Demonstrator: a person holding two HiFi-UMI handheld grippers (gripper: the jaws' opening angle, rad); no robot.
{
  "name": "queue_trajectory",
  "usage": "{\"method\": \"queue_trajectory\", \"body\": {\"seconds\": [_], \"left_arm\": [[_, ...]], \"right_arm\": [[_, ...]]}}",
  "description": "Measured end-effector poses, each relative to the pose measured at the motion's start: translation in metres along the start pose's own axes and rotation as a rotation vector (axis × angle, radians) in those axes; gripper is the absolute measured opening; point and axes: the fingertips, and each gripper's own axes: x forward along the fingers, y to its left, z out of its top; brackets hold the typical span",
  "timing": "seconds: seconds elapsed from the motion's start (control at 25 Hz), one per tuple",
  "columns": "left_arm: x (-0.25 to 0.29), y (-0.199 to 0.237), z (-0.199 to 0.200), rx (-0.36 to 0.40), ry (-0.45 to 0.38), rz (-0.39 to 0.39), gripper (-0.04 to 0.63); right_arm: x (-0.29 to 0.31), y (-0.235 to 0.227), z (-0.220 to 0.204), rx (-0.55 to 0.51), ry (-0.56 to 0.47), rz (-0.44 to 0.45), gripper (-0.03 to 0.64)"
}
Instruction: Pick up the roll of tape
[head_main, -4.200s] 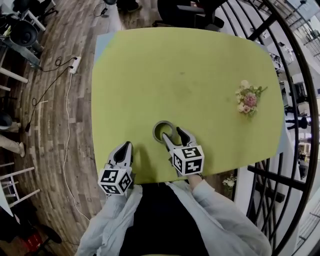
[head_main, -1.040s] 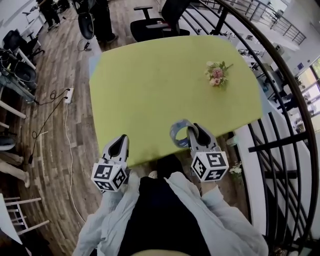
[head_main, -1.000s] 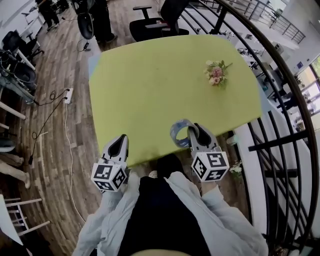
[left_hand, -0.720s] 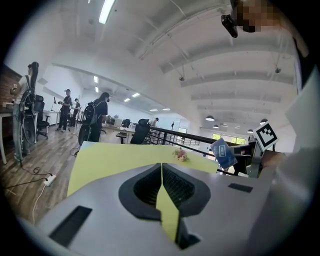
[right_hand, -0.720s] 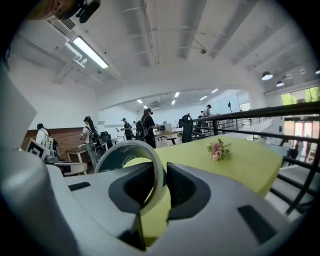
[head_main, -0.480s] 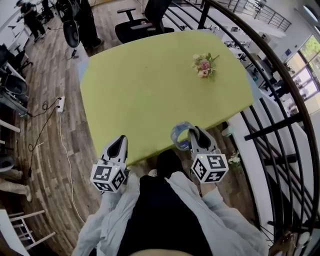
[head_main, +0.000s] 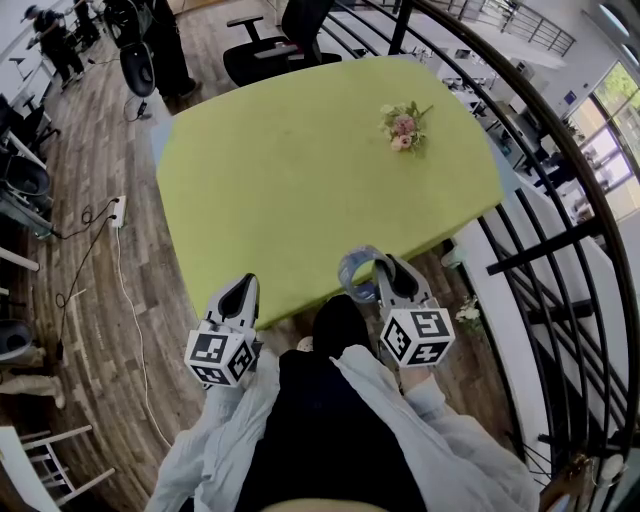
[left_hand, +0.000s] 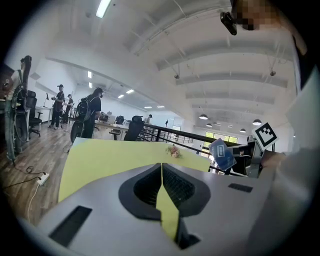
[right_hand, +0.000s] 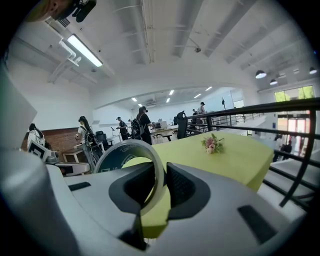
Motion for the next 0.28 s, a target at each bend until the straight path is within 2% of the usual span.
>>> {"method": "queue_trajectory", "body": {"seconds": [0.28], "left_arm": [[0.0009,-0.0050,0.0024,-0.022,-0.012,-0.017,0.020]], "right_arm": [[0.0024,0.0057,0.0053,-0.016,0.000,0.012,0.078]]}}
